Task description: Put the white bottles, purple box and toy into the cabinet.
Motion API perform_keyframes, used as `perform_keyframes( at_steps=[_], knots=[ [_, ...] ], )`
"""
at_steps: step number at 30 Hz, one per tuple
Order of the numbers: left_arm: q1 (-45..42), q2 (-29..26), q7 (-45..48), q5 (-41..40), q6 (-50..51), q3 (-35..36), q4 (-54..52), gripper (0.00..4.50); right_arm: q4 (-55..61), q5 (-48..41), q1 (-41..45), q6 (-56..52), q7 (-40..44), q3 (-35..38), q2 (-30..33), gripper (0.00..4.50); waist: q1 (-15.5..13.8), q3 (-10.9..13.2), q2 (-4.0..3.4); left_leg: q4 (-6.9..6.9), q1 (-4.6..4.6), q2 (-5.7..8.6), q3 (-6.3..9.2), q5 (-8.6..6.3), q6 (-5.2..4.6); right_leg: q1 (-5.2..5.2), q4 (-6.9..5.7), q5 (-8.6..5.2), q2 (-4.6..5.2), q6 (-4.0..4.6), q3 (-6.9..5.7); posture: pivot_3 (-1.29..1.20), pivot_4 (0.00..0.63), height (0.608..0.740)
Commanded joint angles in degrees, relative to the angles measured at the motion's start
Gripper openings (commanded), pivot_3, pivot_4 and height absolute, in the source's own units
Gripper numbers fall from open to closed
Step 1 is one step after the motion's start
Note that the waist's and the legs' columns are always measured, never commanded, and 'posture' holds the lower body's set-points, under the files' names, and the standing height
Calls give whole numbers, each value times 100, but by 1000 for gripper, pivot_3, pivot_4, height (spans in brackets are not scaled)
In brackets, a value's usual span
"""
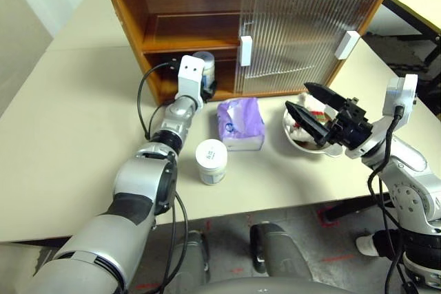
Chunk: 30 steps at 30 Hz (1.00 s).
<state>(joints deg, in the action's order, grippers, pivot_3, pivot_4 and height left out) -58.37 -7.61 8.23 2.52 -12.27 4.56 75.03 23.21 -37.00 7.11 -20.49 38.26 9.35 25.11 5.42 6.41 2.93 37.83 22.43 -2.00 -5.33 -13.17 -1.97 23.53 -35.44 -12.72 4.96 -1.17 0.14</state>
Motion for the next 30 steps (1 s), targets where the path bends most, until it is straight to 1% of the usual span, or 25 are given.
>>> perform_keyframes(
  at_steps=[1,3,15,18,23,30],
  knots=[
    [-23,46,-52,62,139,26,101,3926,183,-92,-74,-76,-12,24,62,4500,0,2,0,0,0,0,0,0,0,0,0,0,0,0,0,-213,102,740],
    [-23,58,-77,52,153,38,106,4475,210,-112,-84,-94,-11,36,73,4500,0,2,0,-1,0,0,0,0,0,0,1,0,0,0,0,-213,102,740],
    [-101,128,26,18,204,127,86,4475,113,-123,16,-50,46,31,111,4500,5,1,0,-1,0,1,-1,0,0,0,1,0,0,-1,0,-208,82,740],
    [-70,194,115,-85,195,215,58,4475,45,-100,64,-9,75,-1,85,4500,5,1,0,-1,1,1,-1,0,0,0,1,0,0,-1,-1,-202,78,740],
    [-93,269,127,-32,215,225,63,4475,-77,-25,189,41,139,-98,18,4500,5,1,0,-1,6,3,0,0,0,2,4,0,0,-1,-1,-198,70,740],
    [-107,153,148,15,201,207,30,4475,-195,33,266,113,209,-159,-51,4500,15,0,-1,-1,8,3,0,0,0,5,3,1,0,-2,-2,-187,58,740]
  ],
)
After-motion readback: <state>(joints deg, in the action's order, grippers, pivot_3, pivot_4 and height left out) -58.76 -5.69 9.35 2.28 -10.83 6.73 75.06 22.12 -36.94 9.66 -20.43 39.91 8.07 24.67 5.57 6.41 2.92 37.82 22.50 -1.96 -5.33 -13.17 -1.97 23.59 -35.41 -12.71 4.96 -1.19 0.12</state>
